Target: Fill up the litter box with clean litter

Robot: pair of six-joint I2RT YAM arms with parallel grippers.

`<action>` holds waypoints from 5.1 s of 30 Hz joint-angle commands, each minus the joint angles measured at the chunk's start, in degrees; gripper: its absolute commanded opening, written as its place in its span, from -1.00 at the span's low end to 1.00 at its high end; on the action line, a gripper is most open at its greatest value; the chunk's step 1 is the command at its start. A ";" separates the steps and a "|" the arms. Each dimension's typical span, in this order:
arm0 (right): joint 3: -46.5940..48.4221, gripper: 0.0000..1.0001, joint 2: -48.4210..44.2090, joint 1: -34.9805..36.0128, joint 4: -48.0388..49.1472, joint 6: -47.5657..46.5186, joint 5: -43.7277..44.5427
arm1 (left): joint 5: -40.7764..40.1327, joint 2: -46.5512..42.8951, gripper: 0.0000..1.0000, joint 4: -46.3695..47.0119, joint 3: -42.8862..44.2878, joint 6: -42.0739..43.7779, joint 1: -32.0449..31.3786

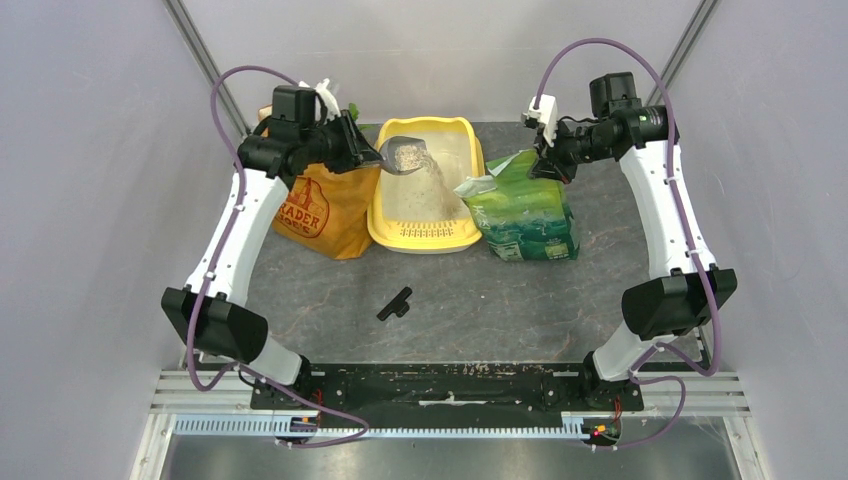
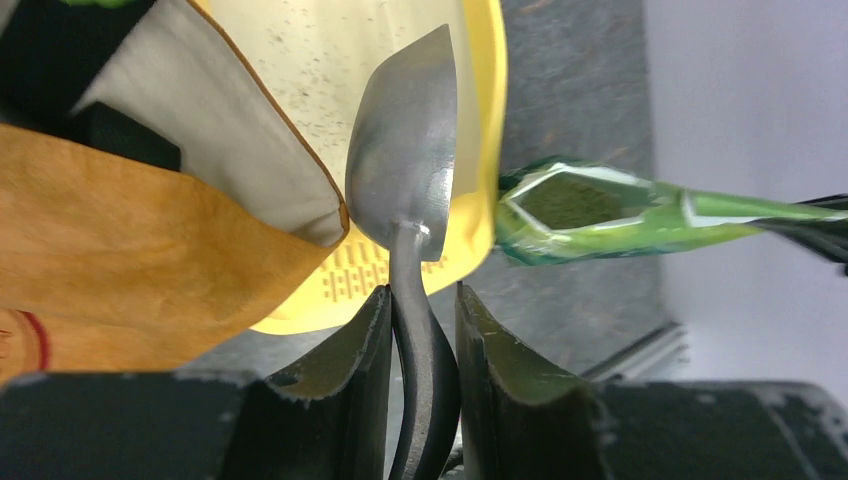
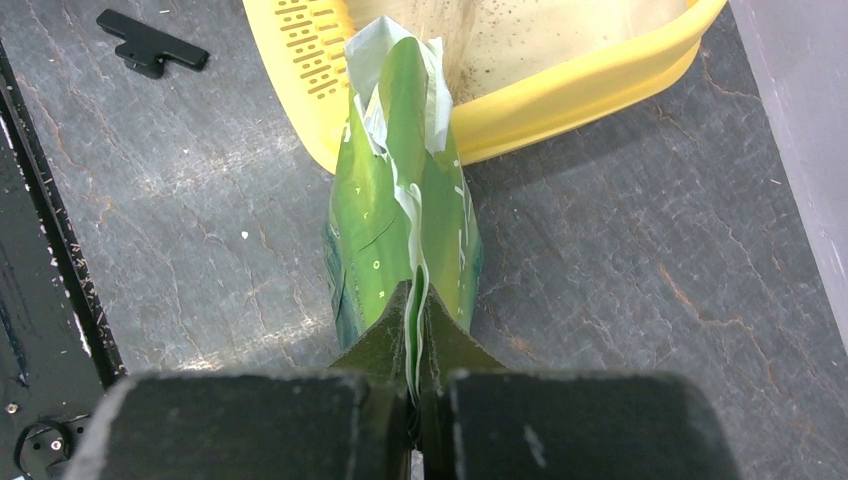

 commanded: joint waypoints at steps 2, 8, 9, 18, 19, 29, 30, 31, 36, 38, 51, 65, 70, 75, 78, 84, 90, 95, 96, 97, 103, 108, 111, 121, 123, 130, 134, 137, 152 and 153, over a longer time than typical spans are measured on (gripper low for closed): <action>1.71 -1.00 -2.90 -0.82 2.26 0.12 -1.70 | -14.74 0.37 -0.96 -0.45 3.87 15.36 -7.97; 0.54 -1.00 -3.75 -1.03 2.31 -0.52 -1.75 | -25.32 1.17 -0.96 -0.73 3.34 24.69 -14.66; 0.38 -1.00 -3.85 -1.12 2.32 -0.65 -1.83 | -26.63 1.12 -0.97 -0.55 3.41 26.40 -15.88; -1.26 -1.00 -5.52 -1.83 1.57 -2.99 -3.05 | -21.73 -1.99 -0.96 2.30 3.32 33.03 -19.75; -1.63 -1.00 -5.79 -1.96 1.54 -3.55 -3.28 | -18.64 -3.16 -0.96 2.84 2.95 32.49 -19.35; -3.45 -1.00 -7.14 -2.01 0.85 -6.35 -5.00 | 4.99 -4.58 -0.96 2.62 3.36 28.72 -12.91; -3.73 -1.00 -7.33 -2.00 0.88 -6.81 -5.16 | 8.56 -4.53 -0.96 2.80 3.24 30.10 -12.44; -3.98 -1.00 -7.51 -2.00 0.92 -7.14 -5.30 | 11.39 -4.39 -0.96 2.15 3.40 32.65 -12.40; -4.31 -1.00 -8.85 -2.48 -1.76 -10.22 -6.01 | 17.60 -4.39 -0.96 -0.84 2.85 41.63 -12.35; -3.66 -1.00 -9.68 -4.02 -3.86 -11.32 -6.77 | 18.85 -4.87 -0.96 -0.79 2.14 43.69 -12.31; -9.48 -1.00 -11.23 -6.12 -11.30 -20.69 -8.79 | 25.67 -2.93 -0.96 -0.96 0.39 50.23 -13.61; -10.19 -1.00 -10.69 -4.30 -9.00 -20.25 -8.94 | 19.84 2.15 -0.96 -2.06 3.23 54.14 -15.81; -8.32 -1.00 -10.50 -2.99 -6.70 -17.97 -9.31 | 11.18 7.93 -0.96 -6.89 9.01 46.73 -21.26; -7.36 -1.00 -10.67 -2.03 -5.18 -17.34 -8.92 | -0.61 13.78 -0.96 -7.31 15.64 22.45 -24.08; -6.58 -1.00 -10.42 -2.01 -5.70 -18.07 -8.40 | -0.24 17.40 -0.96 -9.51 18.28 11.28 -24.41; -4.58 -1.00 -9.84 -1.97 -8.10 -21.93 -7.38 | 1.72 26.94 -0.96 -19.03 26.00 -0.27 -25.44; -3.49 -1.00 -9.21 -1.40 -8.51 -23.86 -6.67 | -2.35 27.31 -0.97 -19.54 22.28 -3.89 -28.30; -3.25 -1.00 -8.66 -0.48 -8.32 -24.35 -6.94 | -4.83 31.35 -0.96 -20.26 22.21 -6.05 -29.80; -3.25 -1.00 -8.59 -0.22 -8.14 -24.27 -6.94 | -5.41 32.33 -0.97 -20.32 22.14 -6.42 -30.28; -3.25 -1.00 -8.49 0.11 -7.81 -23.76 -6.94 | -5.85 33.13 -0.96 -20.36 22.13 -6.93 -30.62; -5.18 -1.00 -8.57 2.02 -5.01 -21.01 -7.40 | -4.93 38.07 -0.96 -19.58 23.22 -8.99 -31.78; -7.99 -1.00 -8.84 2.98 -2.21 -19.19 -7.63 | -0.08 40.48 -0.96 -17.40 22.51 -9.76 -32.35; -8.84 -1.00 -8.82 3.18 -0.52 -17.74 -7.73 | 10.01 40.05 -0.96 -11.03 17.91 -9.95 -31.73; -10.93 -1.00 -11.06 2.93 -1.08 -16.88 -6.67 | 29.35 28.82 -0.97 21.27 2.15 -16.75 -30.06; -10.62 -1.00 -11.25 2.39 -1.11 -16.40 -6.73 | 35.88 27.30 -0.96 34.28 -3.64 -24.36 -29.07; -7.73 -1.00 -11.73 -0.47 -3.71 -16.48 -7.44 | 43.25 24.34 -0.96 83.88 -18.95 -54.31 -26.28; -6.33 -1.00 -12.01 -2.30 -5.58 -17.28 -7.72 | 43.31 22.39 -0.96 86.33 -20.58 -57.02 -24.63; -4.79 -1.00 -11.79 -3.77 -6.17 -16.97 -8.29 | 41.91 19.20 -0.96 81.49 -22.34 -54.70 -22.89; 2.35 -1.00 -8.76 -3.98 -1.86 -12.10 -10.46 | 38.71 5.52 -0.96 65.86 -27.97 -45.14 -11.61; 2.93 -1.00 -8.31 -3.28 -1.64 -12.01 -10.22 | 38.92 5.01 -0.96 66.47 -28.47 -45.73 -11.01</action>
